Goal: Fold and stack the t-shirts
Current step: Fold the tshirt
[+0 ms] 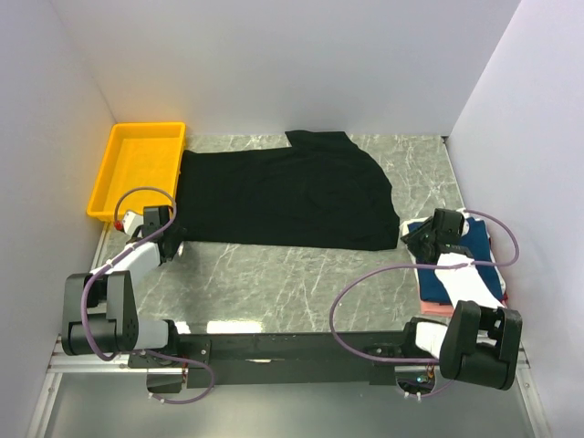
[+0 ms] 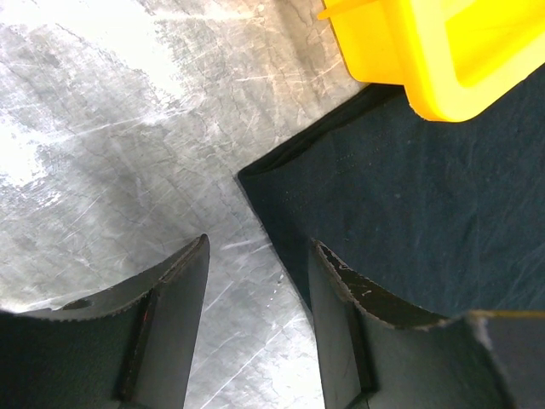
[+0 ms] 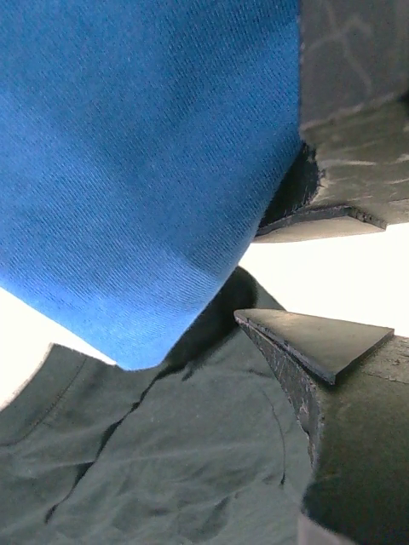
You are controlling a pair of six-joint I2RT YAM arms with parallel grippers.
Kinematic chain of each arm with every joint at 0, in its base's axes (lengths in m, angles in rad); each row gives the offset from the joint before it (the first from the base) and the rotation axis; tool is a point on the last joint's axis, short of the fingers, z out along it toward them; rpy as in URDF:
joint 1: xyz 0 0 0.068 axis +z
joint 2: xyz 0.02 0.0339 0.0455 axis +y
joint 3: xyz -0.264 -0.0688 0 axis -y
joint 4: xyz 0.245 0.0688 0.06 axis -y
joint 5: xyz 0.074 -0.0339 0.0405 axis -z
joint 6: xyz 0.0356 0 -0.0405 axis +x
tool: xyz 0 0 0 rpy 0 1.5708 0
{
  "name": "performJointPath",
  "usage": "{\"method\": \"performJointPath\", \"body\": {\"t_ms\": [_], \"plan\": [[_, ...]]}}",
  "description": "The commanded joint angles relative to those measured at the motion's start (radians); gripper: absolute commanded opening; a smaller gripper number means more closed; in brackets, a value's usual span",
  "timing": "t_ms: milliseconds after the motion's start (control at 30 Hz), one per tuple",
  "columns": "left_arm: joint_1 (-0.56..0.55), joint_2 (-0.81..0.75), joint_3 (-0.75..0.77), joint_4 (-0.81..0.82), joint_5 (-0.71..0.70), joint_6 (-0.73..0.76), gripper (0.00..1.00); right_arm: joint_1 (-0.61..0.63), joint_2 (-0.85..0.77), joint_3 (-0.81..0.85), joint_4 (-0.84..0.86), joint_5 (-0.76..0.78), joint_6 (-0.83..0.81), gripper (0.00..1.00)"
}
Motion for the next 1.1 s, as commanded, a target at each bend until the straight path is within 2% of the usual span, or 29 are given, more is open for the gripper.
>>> {"method": "performJointPath", "body": {"t_ms": [0, 233, 700, 833, 1067], "plan": [[0.005, -0.022, -0.003, 0.033, -0.001, 0.01, 0.55, 0.028, -0.006, 0.028, -0.003, 0.011, -0.022, 0.44], [0.005, -0.018, -0.015, 0.043, 0.0, 0.004, 0.55, 0.189, 0.118, 0.127, -0.033, 0.117, -0.013, 0.45], [0.006, 0.01, -0.004, 0.018, -0.015, -0.008, 0.56, 0.201, 0.287, 0.135, -0.006, 0.112, -0.013, 0.45], [0.006, 0.015, -0.004, 0.015, -0.02, -0.007, 0.56, 0.198, 0.28, 0.097, -0.003, 0.12, -0.011, 0.44], [0.009, 0.016, 0.004, -0.011, -0.041, -0.013, 0.55, 0.194, 0.223, 0.138, -0.075, 0.118, -0.014, 0.43]]}}
